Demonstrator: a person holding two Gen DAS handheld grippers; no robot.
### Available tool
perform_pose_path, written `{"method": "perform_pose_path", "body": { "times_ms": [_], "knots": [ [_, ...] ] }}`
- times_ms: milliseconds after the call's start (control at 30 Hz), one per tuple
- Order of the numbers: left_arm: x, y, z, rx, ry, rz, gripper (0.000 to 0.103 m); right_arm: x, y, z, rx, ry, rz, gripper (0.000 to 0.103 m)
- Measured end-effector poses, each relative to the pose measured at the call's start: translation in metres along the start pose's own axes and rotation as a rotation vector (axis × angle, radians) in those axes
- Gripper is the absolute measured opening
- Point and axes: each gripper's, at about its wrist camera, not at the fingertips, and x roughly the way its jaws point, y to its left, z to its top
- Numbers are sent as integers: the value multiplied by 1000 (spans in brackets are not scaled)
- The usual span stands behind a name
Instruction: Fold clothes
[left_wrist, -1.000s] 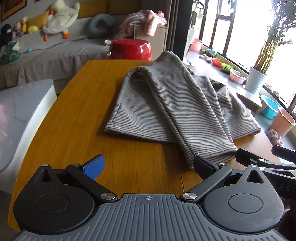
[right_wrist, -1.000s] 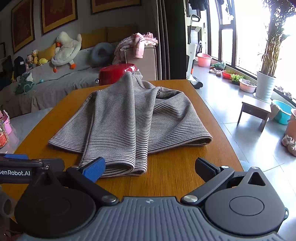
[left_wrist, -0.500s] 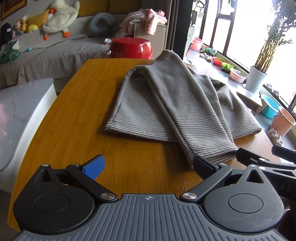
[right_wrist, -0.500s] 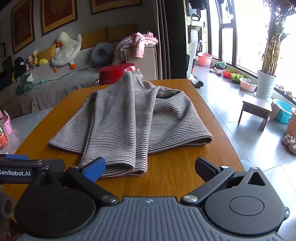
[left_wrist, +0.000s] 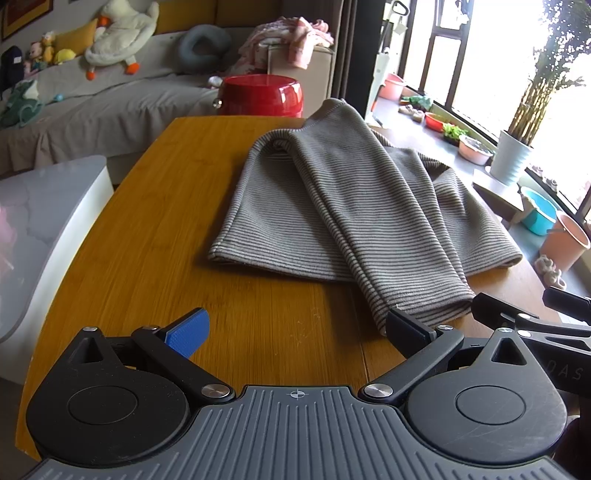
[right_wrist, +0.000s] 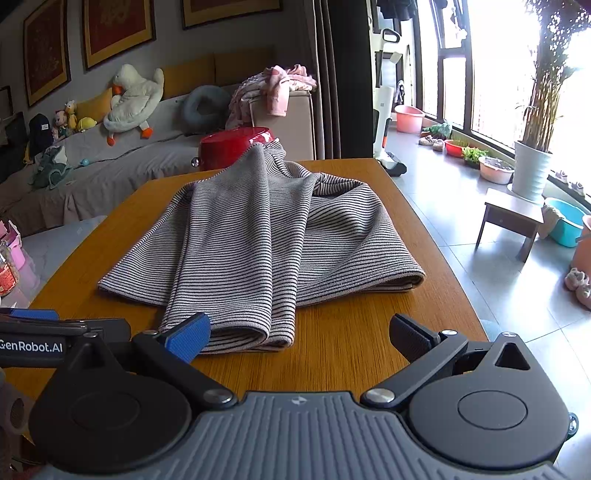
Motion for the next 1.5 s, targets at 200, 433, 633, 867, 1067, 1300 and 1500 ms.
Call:
{"method": "perform_pose_path", "body": {
  "times_ms": [200,433,633,867,1067,1300,1500],
  "knots": [
    [0,-1,-1,1,3,0,103,-1,0,-1,-2,-1,1,103],
    [0,0,-2,-4,2,2,103,-1,1,-2,-5,0,3,103],
    [0,-1,-1,0,3,2,103,-1,0,-2,-1,0,3,103],
    [1,-1,-1,0,7,4,103,0,0,-2,1,2,4,103],
    [3,1,-2,-5,10,0,103,2,0,-2,-4,7,7,103],
    [11,2,3,2,17,-22,103,13,-7,3,2,25,7,103],
    [25,2,16,33,15,-73,103,39,-32,9,140,101,75,103]
  ]
}}
